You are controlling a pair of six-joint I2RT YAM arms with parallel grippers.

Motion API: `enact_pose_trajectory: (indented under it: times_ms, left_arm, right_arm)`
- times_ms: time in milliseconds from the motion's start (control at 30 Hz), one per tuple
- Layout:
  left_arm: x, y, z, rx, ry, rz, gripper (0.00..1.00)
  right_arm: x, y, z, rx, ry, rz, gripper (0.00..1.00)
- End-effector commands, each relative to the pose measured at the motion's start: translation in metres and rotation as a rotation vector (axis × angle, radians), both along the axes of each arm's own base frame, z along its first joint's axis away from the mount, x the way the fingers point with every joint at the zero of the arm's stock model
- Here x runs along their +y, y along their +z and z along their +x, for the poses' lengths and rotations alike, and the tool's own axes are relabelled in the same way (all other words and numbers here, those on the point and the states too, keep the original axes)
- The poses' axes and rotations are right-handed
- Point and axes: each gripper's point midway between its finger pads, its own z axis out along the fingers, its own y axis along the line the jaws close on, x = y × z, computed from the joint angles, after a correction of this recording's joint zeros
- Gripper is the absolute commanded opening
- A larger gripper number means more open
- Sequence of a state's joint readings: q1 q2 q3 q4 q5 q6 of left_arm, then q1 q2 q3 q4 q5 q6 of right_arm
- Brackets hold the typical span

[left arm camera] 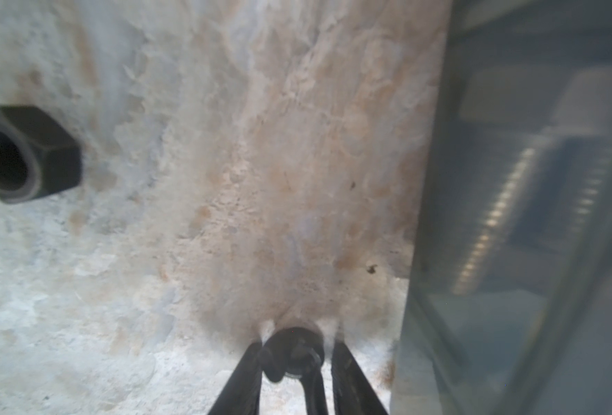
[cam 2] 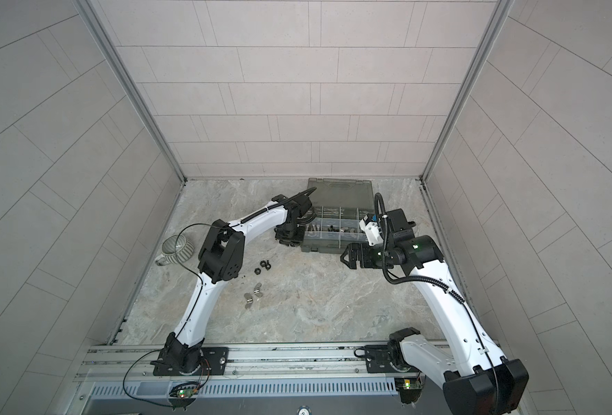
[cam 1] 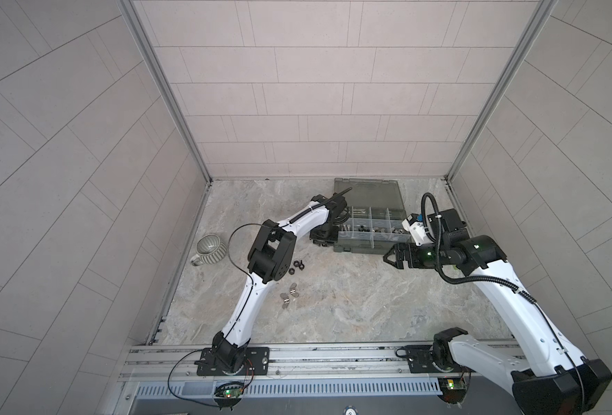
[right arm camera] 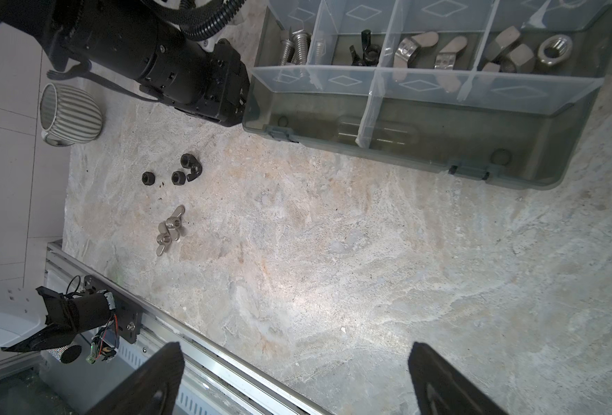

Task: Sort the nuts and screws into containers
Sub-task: 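Lower and close the left gripper on the black wing nut, then lift the black wing nut with the left gripper over the box compartment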

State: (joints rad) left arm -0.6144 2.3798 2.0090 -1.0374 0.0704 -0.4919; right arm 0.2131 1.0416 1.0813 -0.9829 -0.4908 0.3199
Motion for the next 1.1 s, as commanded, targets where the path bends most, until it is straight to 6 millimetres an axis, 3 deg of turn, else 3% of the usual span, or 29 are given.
enact_pose_trajectory:
  times_ms: [0, 467, 700, 1067]
  left_arm:
    - [0.006, -0.022, -0.004, 0.045, -0.014, 0.021, 0.34]
    - [0.005, -0.021, -0.002, 0.054, -0.055, -0.012, 0.21]
    - [0.007, -0.003, -0.001, 0.032, -0.076, -0.012, 0.21]
    - [0.005, 0.04, 0.013, -0.043, -0.1, -0.012, 0.19]
  right_arm:
    - [-0.001, -0.004, 0.001, 0.004, -0.016, 0.002, 0.99]
    - [-0.006, -0.004, 0.002, 0.013, -0.04, -0.02, 0.99]
    - [-0.006, -0.001, 0.005, 0.007, -0.039, -0.026, 0.99]
    - [-0.005, 0.0, 0.011, -0.005, -0.045, -0.024, 0.99]
